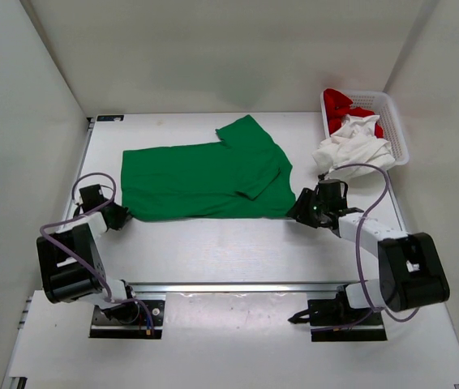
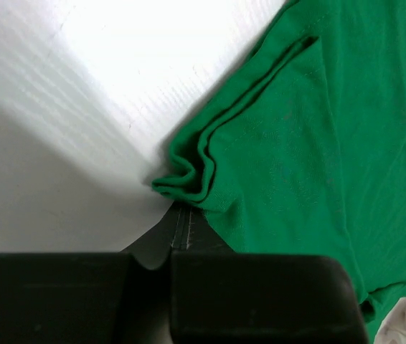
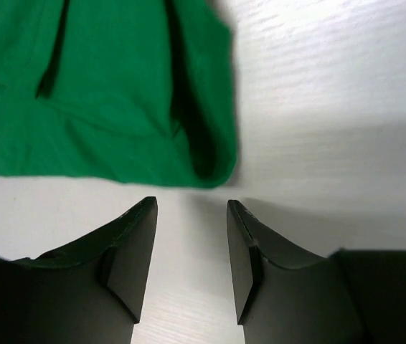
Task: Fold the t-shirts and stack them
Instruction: Fold the flattened tshirt in 1/3 of the way
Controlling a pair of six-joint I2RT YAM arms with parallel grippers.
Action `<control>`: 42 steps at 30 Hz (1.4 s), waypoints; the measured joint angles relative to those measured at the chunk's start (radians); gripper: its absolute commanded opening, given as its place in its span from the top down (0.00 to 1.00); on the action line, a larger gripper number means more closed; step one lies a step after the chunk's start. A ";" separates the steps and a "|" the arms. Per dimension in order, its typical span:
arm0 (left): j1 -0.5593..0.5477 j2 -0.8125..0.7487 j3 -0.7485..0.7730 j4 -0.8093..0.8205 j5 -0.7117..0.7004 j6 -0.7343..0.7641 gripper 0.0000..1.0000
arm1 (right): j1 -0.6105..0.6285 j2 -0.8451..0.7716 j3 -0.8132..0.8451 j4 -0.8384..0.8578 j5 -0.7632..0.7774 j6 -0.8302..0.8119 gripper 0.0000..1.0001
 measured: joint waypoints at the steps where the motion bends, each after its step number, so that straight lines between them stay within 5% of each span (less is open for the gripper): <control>1: 0.000 0.005 0.005 0.000 0.000 0.001 1.00 | -0.009 0.019 0.009 0.006 -0.005 0.002 0.59; 5: -0.003 0.014 0.013 0.003 -0.005 0.005 1.00 | -0.053 0.124 0.066 0.047 -0.029 0.011 0.62; 9: -0.003 0.019 0.018 0.003 -0.009 0.014 1.00 | -0.059 0.191 0.104 0.073 -0.035 0.027 0.93; 12: -0.003 0.021 0.024 -0.002 -0.017 0.023 1.00 | -0.059 0.212 0.115 0.077 -0.041 0.039 1.00; 29: -0.013 -0.078 0.044 -0.117 -0.038 0.084 1.00 | -0.152 -0.047 -0.020 -0.068 -0.052 0.008 0.99; 32: -0.012 -0.095 -0.028 -0.117 -0.038 0.088 0.73 | -0.150 -0.075 -0.060 -0.117 -0.051 0.002 0.91; 34: -0.008 -0.118 -0.055 -0.104 -0.020 0.079 0.55 | -0.143 -0.102 -0.071 -0.146 -0.051 -0.005 0.72; 35: -0.005 -0.132 -0.060 -0.103 -0.019 0.081 0.39 | -0.138 -0.119 -0.071 -0.163 -0.050 -0.010 0.68; 38: 0.001 -0.182 -0.048 -0.138 -0.037 0.097 0.14 | -0.133 -0.176 -0.065 -0.193 -0.045 -0.034 0.58; 40: -0.008 -0.217 -0.015 -0.190 -0.075 0.105 0.15 | -0.123 -0.204 -0.032 -0.235 -0.033 -0.049 0.56; 41: -0.030 -0.237 0.016 -0.215 -0.106 0.110 0.24 | -0.116 -0.211 -0.007 -0.251 -0.023 -0.058 0.58; 42: -0.058 -0.249 0.039 -0.221 -0.130 0.114 0.45 | -0.101 -0.219 0.026 -0.258 -0.012 -0.066 0.64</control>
